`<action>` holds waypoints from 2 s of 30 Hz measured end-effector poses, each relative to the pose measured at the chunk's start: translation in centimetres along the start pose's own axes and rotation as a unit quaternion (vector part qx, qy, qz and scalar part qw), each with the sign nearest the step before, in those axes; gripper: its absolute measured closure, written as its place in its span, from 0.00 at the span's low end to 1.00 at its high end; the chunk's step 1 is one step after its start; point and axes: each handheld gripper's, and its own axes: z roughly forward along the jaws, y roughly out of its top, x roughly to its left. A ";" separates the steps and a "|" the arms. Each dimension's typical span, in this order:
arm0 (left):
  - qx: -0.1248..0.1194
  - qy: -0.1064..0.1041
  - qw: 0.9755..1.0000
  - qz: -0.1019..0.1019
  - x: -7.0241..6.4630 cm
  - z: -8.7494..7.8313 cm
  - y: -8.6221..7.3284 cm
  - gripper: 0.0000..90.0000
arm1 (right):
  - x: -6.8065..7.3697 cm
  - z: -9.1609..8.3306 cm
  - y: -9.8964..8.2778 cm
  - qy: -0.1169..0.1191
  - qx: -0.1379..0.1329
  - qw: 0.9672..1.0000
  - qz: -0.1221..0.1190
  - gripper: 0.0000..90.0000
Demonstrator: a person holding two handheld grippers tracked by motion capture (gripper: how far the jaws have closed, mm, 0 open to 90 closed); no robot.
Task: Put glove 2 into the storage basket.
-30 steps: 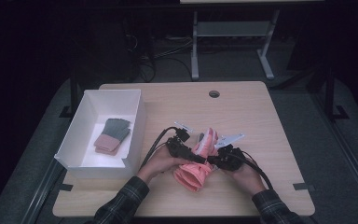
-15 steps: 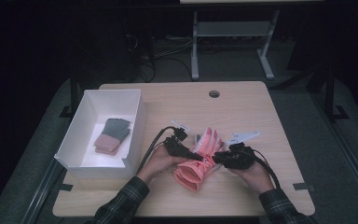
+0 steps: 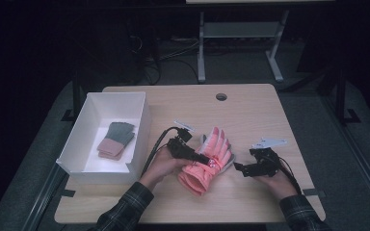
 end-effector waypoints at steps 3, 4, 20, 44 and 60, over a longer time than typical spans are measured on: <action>-0.008 0.008 1.000 0.005 -0.3 -0.7 0.2 0.70 | -0.1 0.9 -0.4 -0.011 0.015 1.000 -0.003 0.10; -0.011 0.013 1.000 0.005 -0.5 -1.0 0.3 0.70 | -0.1 1.2 -0.5 -0.013 0.028 1.000 -0.004 0.09; -0.069 0.055 0.996 0.018 -3.6 -6.0 2.3 0.70 | 0.3 2.9 -1.1 -0.044 0.014 0.999 -0.007 0.00; -0.108 0.127 0.986 0.018 -5.8 -17.6 4.2 0.70 | 0.3 3.0 -1.1 -0.047 0.013 0.999 -0.006 0.00; -0.148 0.171 0.974 -0.005 -4.8 -25.1 2.9 0.69 | 0.3 3.0 -1.1 -0.047 0.013 0.999 -0.005 0.00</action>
